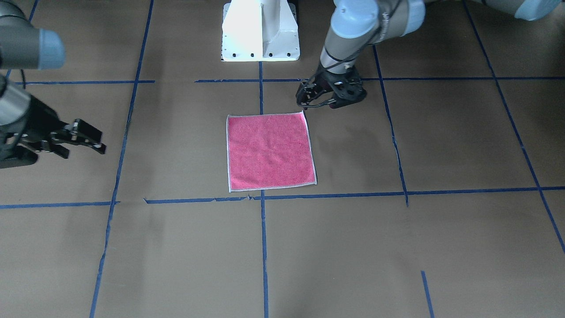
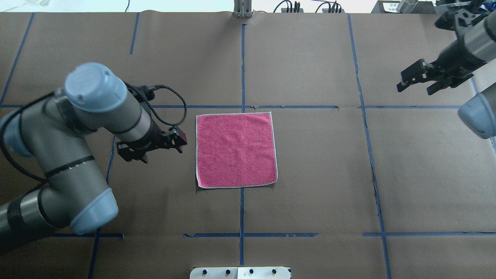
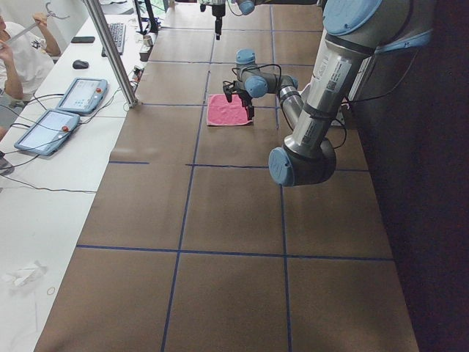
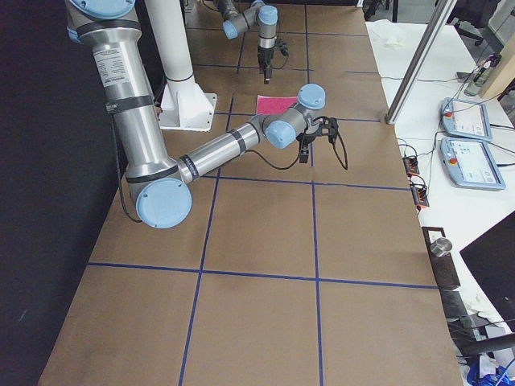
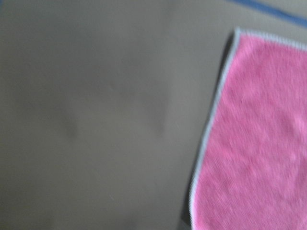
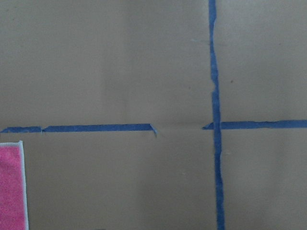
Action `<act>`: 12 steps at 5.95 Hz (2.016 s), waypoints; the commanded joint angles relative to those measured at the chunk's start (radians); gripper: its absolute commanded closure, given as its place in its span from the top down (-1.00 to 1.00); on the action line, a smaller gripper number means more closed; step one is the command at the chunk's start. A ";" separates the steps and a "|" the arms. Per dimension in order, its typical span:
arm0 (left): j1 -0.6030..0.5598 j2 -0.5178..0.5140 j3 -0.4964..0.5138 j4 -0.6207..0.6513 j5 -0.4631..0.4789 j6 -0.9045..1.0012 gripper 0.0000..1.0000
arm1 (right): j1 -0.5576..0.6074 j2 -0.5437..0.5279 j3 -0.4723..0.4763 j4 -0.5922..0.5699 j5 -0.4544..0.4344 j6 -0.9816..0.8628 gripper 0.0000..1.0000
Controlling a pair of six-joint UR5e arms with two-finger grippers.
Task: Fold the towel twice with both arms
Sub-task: 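Move the left gripper to the pink towel's near edge while the right approaches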
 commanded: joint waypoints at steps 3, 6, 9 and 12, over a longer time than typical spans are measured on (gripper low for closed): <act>0.066 -0.017 0.110 -0.097 0.070 -0.056 0.32 | -0.191 0.056 0.012 0.058 -0.125 0.262 1.00; 0.066 -0.017 0.150 -0.136 0.070 -0.056 0.02 | -0.206 0.056 0.033 0.058 -0.134 0.269 1.00; 0.066 -0.018 0.159 -0.139 0.070 -0.057 -0.39 | -0.206 0.056 0.039 0.058 -0.134 0.270 1.00; 0.058 -0.018 0.158 -0.157 0.068 -0.049 -1.00 | -0.240 0.056 0.039 0.057 -0.165 0.273 1.00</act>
